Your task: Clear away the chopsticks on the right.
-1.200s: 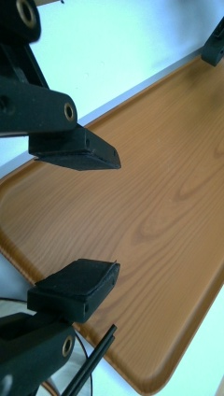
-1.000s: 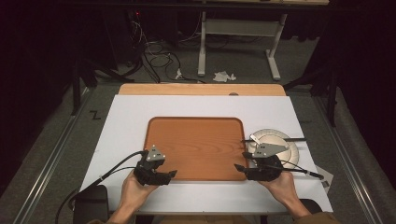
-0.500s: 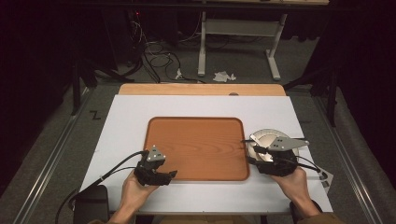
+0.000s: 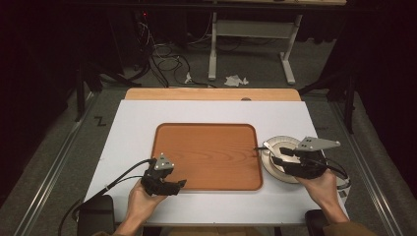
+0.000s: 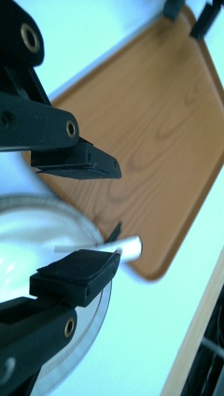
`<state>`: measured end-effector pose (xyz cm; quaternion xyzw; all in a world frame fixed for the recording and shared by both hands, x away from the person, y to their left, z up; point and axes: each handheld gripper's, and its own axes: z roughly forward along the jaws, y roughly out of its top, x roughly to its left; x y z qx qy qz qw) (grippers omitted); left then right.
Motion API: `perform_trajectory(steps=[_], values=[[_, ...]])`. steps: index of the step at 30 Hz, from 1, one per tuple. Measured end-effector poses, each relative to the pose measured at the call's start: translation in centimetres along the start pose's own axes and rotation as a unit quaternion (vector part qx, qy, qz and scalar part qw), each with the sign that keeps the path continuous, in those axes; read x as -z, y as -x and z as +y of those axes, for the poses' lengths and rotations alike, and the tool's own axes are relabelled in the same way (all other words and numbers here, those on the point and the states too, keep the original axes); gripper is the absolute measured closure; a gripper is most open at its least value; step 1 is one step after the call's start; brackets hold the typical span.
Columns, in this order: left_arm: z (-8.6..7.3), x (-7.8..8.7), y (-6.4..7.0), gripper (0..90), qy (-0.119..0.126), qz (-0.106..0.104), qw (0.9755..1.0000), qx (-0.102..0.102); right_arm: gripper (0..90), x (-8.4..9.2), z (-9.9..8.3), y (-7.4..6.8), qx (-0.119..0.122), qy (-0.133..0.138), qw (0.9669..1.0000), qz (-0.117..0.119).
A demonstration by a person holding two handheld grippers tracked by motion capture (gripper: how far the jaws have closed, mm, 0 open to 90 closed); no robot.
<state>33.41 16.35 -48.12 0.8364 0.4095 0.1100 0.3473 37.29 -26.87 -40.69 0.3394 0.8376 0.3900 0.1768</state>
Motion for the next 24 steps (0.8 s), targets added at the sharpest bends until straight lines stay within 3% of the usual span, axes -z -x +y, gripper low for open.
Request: perform_trajectory(steps=[10, 14, 22, 24], values=[[0.0, -0.1, 0.0, 33.3, -0.003, 0.0, 1.0, -0.002, 59.0, 1.9, 0.6, 4.4, -0.01, -0.012, 0.9983, -0.057], [0.0, -0.1, 0.0, 33.3, -0.003, -0.001, 1.0, -0.001, 60.6, 1.9, 0.6, 5.2, -0.013, -0.02, 0.9977, -0.063], [0.0, -0.1, -0.1, 33.4, -0.006, 0.001, 1.0, -0.002, 68.6, 1.0, 0.6, 8.3, -0.036, -0.051, 0.9949, -0.079], [0.0, -0.1, -0.1, 33.4, -0.006, 0.001, 1.0, -0.002, 68.9, 0.8, 0.6, 8.6, -0.032, -0.059, 0.9943, -0.083]])
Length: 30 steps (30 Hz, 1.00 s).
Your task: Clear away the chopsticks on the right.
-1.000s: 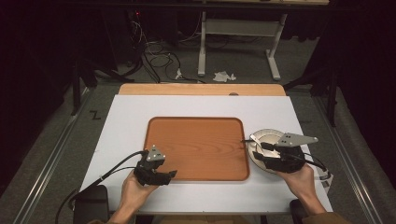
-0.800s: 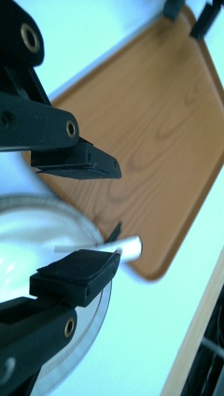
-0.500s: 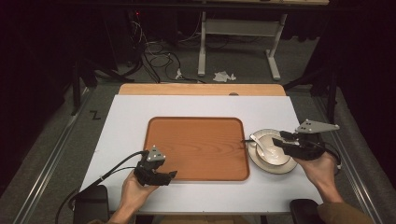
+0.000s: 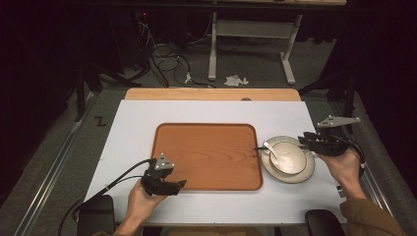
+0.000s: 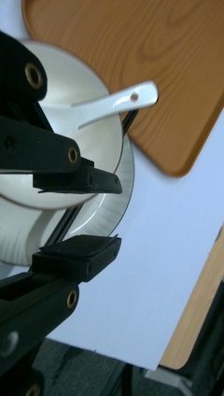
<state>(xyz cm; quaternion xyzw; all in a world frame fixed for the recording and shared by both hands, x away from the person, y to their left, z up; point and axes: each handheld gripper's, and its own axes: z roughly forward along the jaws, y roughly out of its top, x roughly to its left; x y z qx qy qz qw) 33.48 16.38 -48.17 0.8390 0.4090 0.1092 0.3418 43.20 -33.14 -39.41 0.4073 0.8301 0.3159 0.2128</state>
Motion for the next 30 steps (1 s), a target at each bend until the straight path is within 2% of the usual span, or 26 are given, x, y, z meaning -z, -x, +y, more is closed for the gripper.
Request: perform_trajectory(steps=[2, 7, 8, 9, 14, 15, 24, 30], values=[[0.0, 0.0, 0.0, 33.5, 0.001, 0.001, 1.0, 0.001, 70.2, -0.9, -0.1, 0.9, -0.007, -0.024, 0.9996, -0.008], [0.0, 0.0, 0.0, 33.5, -0.001, 0.001, 1.0, 0.0, 70.8, -2.4, -0.7, 2.1, -0.008, -0.059, 0.9981, -0.012], [0.0, 0.0, 0.0, 33.5, -0.001, 0.001, 1.0, 0.0, 70.8, -2.4, -0.7, 2.1, -0.008, -0.059, 0.9981, -0.012], [0.0, 0.0, 0.0, 33.5, -0.001, 0.001, 1.0, 0.001, 70.3, -3.1, -1.0, 2.5, -0.005, -0.079, 0.9968, -0.013], [0.0, -0.1, 0.0, 33.5, -0.004, 0.001, 1.0, 0.002, 69.8, -4.0, -1.4, 3.3, -0.01, -0.097, 0.9951, -0.015], [0.0, -0.1, 0.0, 33.5, -0.003, 0.002, 1.0, 0.002, 69.1, -4.3, -1.6, 3.7, -0.012, -0.109, 0.9938, -0.019], [-0.1, 0.0, 0.0, 33.6, -0.003, 0.001, 1.0, 0.003, 68.8, -5.2, -1.9, 4.5, -0.014, -0.128, 0.9913, -0.024], [-0.1, 0.0, -0.1, 33.5, -0.003, -0.001, 1.0, 0.004, 68.5, -5.7, -1.9, 4.6, -0.011, -0.137, 0.9903, -0.023]])
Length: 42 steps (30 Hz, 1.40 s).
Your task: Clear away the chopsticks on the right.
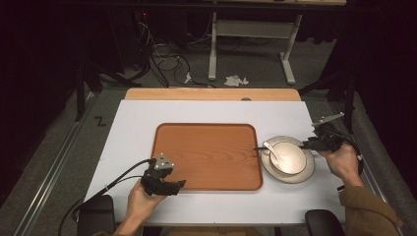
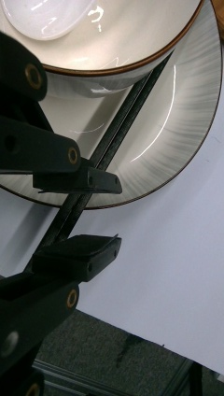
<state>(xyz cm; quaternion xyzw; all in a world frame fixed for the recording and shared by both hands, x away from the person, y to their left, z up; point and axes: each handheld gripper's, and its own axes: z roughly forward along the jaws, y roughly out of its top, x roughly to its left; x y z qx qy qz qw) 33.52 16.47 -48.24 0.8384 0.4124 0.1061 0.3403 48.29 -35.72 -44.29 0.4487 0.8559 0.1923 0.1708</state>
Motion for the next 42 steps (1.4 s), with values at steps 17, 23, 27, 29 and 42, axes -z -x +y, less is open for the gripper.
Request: perform_trajectory(steps=[17, 23, 27, 29, 42], values=[[0.0, 0.1, -0.1, 33.6, 0.004, -0.001, 1.0, 0.005, 69.9, -0.9, 1.0, -1.0, 0.026, -0.021, 0.9992, 0.021], [0.0, 0.1, 0.0, 33.6, 0.004, -0.002, 1.0, 0.005, 75.6, -0.8, 1.3, -1.3, 0.039, -0.031, 0.9984, 0.028], [0.0, 0.1, -0.1, 33.6, 0.004, -0.001, 1.0, 0.004, 77.0, -0.8, 1.4, -1.4, 0.043, -0.039, 0.9978, 0.031], [0.0, 0.1, -0.1, 33.6, 0.004, -0.001, 1.0, 0.003, 77.4, -0.9, 1.5, -1.4, 0.045, -0.042, 0.9974, 0.036], [0.0, 0.2, -0.1, 33.5, 0.007, 0.003, 1.0, 0.006, 79.8, -1.4, 1.4, -1.7, 0.047, -0.046, 0.9971, 0.036]])
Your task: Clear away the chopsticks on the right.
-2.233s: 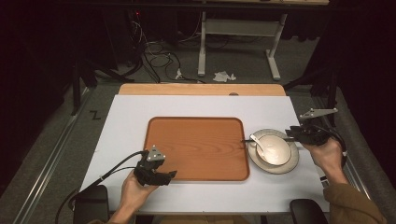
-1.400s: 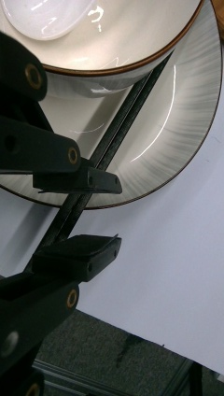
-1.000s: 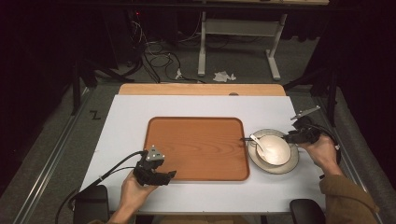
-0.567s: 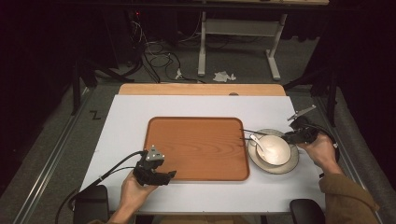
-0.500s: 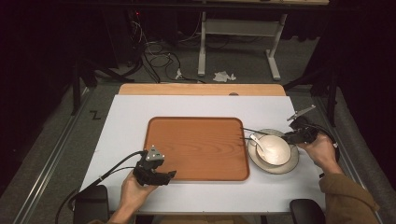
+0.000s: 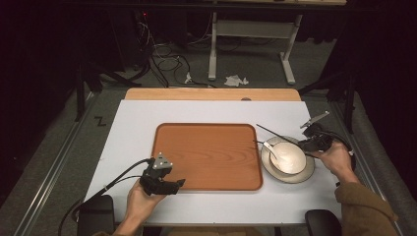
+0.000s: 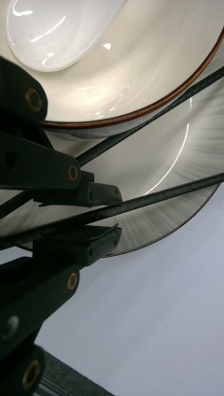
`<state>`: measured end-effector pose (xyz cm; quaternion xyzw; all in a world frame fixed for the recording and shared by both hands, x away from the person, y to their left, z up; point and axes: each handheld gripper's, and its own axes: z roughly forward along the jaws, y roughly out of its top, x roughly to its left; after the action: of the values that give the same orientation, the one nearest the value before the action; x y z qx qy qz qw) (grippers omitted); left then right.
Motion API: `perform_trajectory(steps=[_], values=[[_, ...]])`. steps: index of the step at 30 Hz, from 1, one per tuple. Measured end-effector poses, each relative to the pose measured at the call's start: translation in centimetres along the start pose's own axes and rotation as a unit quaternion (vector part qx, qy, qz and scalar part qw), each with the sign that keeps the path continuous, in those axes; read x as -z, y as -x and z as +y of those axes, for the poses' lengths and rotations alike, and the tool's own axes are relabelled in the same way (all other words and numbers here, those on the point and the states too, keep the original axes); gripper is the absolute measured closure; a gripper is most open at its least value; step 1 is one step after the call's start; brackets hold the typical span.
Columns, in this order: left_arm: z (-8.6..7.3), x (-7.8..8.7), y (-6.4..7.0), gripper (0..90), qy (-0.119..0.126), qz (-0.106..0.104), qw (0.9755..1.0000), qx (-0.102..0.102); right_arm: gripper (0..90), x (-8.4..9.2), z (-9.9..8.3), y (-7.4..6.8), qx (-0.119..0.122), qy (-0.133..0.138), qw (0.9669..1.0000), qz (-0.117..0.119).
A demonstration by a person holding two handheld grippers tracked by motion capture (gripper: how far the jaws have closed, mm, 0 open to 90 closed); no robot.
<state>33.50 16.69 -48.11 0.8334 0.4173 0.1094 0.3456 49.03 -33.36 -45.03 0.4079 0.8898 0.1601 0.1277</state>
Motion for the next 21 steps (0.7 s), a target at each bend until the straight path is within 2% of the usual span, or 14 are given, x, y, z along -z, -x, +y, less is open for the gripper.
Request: perform_trajectory(steps=[5, 14, 20, 21], values=[[0.0, 0.0, 0.0, 33.5, 0.0, 0.0, 1.0, 0.0, 83.1, 0.0, -0.1, -0.1, 0.015, 0.003, 0.9999, -0.007], [0.0, -0.1, 0.0, 33.5, -0.002, 0.0, 1.0, -0.001, 86.2, 0.1, -0.5, -0.1, 0.014, 0.012, 0.9998, -0.008], [0.0, -0.1, 0.0, 33.5, -0.003, -0.002, 1.0, -0.001, 86.4, 1.1, -0.7, 0.0, 0.007, 0.033, 0.9994, -0.011], [0.0, -0.1, 0.0, 33.5, -0.003, -0.002, 1.0, -0.001, 86.4, 1.5, -0.7, -0.1, 0.007, 0.044, 0.9989, -0.011]])
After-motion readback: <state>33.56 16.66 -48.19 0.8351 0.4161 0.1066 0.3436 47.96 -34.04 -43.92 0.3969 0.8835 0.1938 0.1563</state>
